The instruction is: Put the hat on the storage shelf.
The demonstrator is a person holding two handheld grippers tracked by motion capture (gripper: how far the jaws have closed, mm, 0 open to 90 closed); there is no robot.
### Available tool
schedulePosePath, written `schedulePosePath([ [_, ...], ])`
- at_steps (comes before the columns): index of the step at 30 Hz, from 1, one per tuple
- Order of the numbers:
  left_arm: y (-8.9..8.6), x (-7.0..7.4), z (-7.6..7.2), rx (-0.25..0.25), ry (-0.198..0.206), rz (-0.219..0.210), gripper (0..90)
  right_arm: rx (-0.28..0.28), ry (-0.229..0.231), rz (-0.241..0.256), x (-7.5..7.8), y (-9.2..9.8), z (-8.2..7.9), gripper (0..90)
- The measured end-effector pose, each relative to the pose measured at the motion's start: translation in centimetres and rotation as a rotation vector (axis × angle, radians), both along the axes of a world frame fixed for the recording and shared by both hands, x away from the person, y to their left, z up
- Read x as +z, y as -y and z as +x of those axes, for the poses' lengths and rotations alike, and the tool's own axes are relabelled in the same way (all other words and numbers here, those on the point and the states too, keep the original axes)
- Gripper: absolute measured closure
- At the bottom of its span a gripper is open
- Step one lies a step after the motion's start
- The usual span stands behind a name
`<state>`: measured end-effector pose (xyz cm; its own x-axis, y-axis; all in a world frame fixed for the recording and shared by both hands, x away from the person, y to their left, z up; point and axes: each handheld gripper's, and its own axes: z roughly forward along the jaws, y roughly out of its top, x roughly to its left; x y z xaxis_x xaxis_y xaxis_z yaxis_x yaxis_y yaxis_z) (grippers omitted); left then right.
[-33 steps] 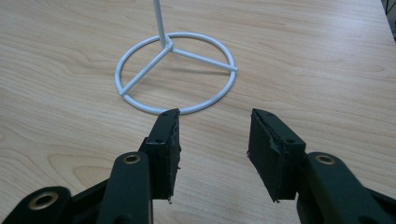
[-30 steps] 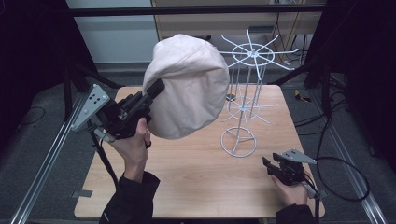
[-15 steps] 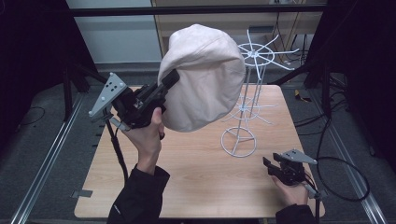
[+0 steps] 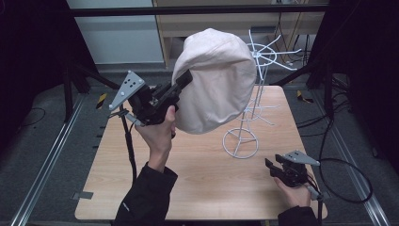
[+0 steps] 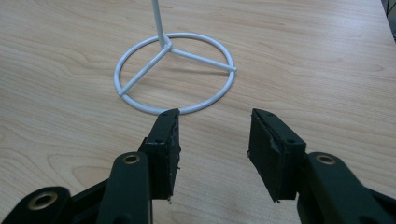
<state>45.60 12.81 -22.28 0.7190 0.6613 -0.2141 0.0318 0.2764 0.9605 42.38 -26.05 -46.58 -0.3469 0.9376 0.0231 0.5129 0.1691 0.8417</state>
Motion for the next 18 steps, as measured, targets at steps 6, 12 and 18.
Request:
schedulePosePath([
  [6, 0.2, -0.9, 0.4, -0.004, -0.021, 0.031, 87.6, -0.001, 0.001, -0.001, 0.0, 0.0, 0.0, 53.1],
  [12, 0.3, -1.9, 0.8, -0.007, -0.047, 0.050, 87.4, 0.000, 0.001, 0.000, 0.0, -0.1, 0.0, 53.0],
  [18, 0.0, -2.5, 1.1, -0.009, -0.068, 0.063, 87.2, -0.001, 0.001, -0.002, 0.0, 0.0, 0.0, 53.0],
])
